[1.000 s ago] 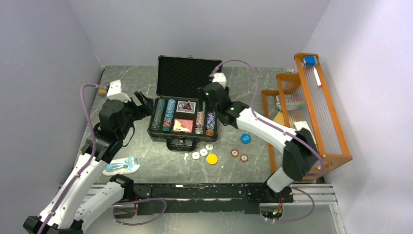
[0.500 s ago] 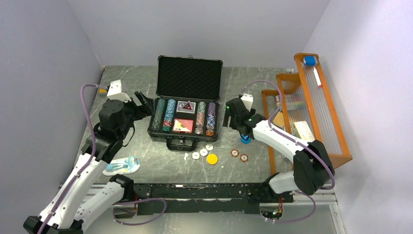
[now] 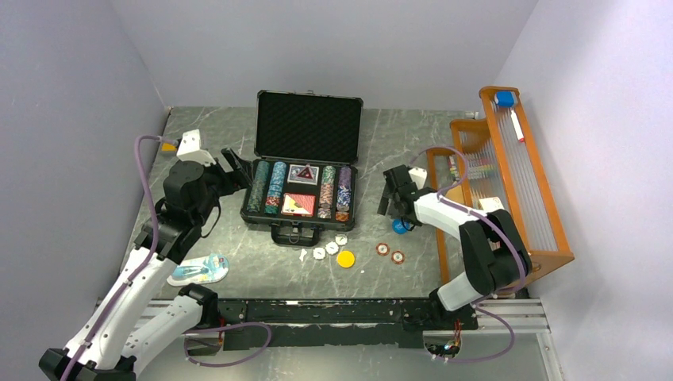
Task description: Pack up texas hold em set
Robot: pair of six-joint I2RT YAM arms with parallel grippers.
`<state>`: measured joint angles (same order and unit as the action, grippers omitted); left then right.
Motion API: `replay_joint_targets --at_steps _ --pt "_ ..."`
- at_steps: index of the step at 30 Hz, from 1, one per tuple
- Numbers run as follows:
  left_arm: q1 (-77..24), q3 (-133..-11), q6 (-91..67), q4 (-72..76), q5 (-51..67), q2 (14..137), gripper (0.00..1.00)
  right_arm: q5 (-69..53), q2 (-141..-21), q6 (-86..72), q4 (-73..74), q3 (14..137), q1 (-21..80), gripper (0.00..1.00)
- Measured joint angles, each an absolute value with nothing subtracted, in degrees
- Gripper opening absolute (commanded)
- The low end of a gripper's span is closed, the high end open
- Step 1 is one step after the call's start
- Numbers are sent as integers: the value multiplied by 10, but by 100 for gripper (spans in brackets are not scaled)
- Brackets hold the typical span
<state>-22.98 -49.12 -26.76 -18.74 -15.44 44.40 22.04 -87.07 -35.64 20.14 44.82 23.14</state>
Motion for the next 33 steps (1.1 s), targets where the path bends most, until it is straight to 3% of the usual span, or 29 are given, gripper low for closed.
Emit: replay_joint_targets --at_steps 4,11,17,33 --pt "-230 -491 -268 -187 -154 446 90 190 -873 -358 182 432 217 75" --pt "-230 -491 -268 -187 -153 446 90 170 -882 -346 149 431 198 75" --pt "-230 -491 -268 -187 -153 446 90 177 -900 -330 138 444 197 56" --pt "-230 -491 -268 -187 -154 446 90 167 -800 -325 159 451 222 56"
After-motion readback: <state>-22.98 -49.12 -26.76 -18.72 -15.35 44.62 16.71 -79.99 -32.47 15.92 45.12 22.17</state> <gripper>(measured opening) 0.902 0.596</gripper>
